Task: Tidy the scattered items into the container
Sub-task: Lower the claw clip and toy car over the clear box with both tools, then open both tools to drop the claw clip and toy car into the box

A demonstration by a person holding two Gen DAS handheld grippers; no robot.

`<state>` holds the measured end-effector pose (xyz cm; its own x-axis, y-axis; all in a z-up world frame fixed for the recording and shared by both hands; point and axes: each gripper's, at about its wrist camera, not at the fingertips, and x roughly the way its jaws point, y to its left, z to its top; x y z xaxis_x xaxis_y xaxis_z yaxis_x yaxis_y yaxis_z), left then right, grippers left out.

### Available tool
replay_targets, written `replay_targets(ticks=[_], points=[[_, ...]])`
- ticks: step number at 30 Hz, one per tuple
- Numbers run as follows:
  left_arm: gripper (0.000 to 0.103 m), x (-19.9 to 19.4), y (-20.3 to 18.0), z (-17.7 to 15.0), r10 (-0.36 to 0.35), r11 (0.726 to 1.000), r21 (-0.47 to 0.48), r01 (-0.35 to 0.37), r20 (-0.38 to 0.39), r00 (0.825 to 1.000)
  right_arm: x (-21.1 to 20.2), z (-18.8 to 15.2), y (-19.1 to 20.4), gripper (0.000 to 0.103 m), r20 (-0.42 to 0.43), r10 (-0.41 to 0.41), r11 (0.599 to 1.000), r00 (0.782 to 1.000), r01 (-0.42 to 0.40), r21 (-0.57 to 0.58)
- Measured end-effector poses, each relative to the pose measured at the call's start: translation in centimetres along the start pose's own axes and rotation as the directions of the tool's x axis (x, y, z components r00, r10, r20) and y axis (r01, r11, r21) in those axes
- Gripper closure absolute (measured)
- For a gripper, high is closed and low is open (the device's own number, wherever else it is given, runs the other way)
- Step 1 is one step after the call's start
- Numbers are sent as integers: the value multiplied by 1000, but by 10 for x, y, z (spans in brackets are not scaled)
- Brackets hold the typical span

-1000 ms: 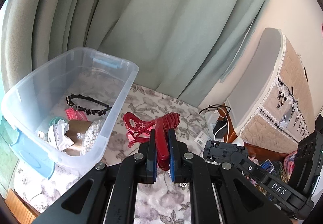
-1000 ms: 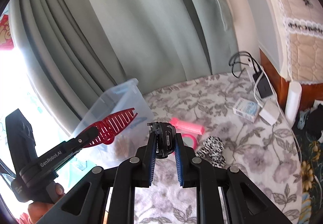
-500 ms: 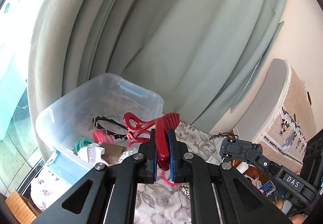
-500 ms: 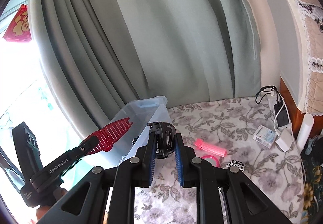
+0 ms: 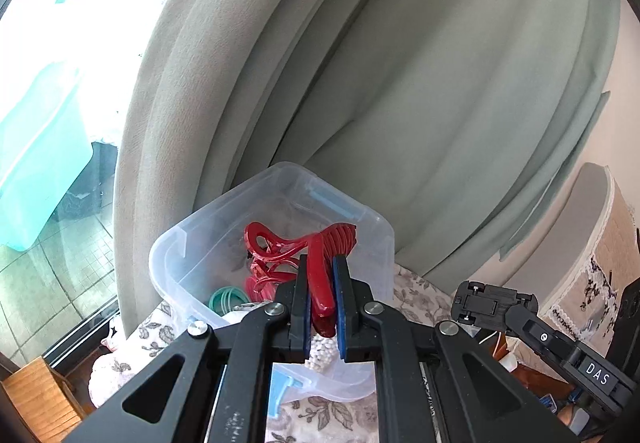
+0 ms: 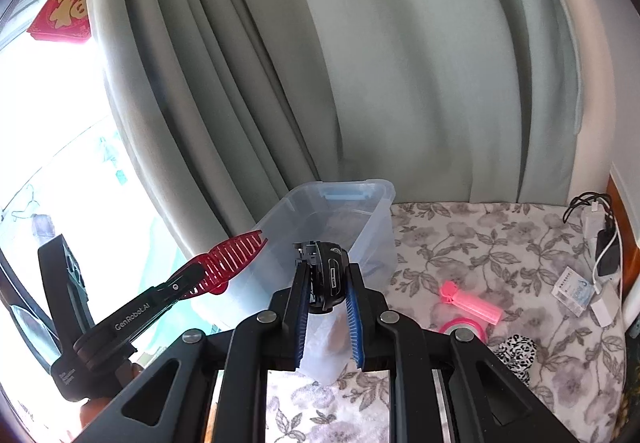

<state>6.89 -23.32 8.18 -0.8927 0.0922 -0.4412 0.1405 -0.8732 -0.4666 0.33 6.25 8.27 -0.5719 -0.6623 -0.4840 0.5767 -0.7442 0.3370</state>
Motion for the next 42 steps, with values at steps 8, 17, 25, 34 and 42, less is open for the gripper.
replay_targets(ticks=[8,17,25,34,42], points=[[94,4,39,3,34,999,-42,-35,-28,999,45,-2,19,84,-90,33,999,995,-35,-24],[94,-5,73,7,55,996,-63,-58,-61,997,95,-6,33,84,-178,71,996,981,-80,-44],[89,-17,101,7,62,994,-87,-70,-94,994,115,-13,34,82,-213,89,994,973,-99,-37],[74,-41,93,-2,75,995,-52,-80,-87,993,102,-9,23,78,-205,76,997,976,-78,-5],[67,-57,45,-2,66,998,15,-65,-75,995,72,-14,2,78,-163,65,997,985,-57,52]])
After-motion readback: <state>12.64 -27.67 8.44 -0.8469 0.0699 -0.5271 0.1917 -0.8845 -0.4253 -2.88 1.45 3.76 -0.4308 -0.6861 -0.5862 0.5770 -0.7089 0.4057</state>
